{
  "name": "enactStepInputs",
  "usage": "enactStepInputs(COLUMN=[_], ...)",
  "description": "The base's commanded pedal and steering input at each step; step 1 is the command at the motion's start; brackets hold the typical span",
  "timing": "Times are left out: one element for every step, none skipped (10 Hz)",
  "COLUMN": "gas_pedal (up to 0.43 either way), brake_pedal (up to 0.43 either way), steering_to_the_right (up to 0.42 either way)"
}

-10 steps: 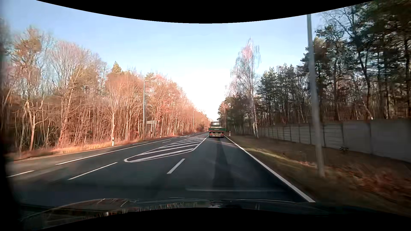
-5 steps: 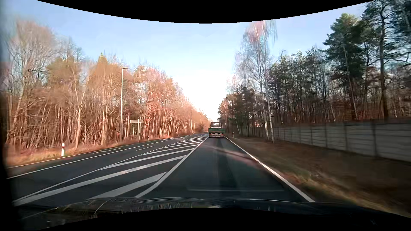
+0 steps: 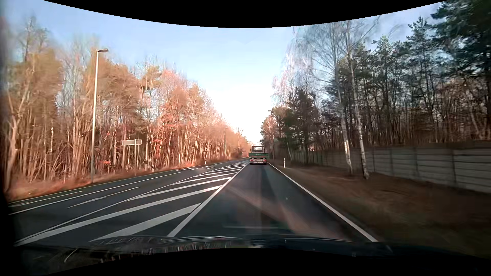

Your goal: Follow the waypoints while adhering to traffic rules and regulations

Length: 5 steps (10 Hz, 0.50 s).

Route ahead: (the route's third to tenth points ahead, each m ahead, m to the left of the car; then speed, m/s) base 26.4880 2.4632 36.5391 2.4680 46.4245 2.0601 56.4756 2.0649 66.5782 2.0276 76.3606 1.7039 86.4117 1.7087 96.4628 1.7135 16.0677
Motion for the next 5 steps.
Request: enactStepInputs(gas_pedal=[0.15, 0.15, 0.15, 0.157, 0.157], brake_pedal=[0.0, 0.0, 0.0, 0.0, 0.0], steering_to_the_right=[-0.001, -0.001, -0.001, -0.001, -0.001])
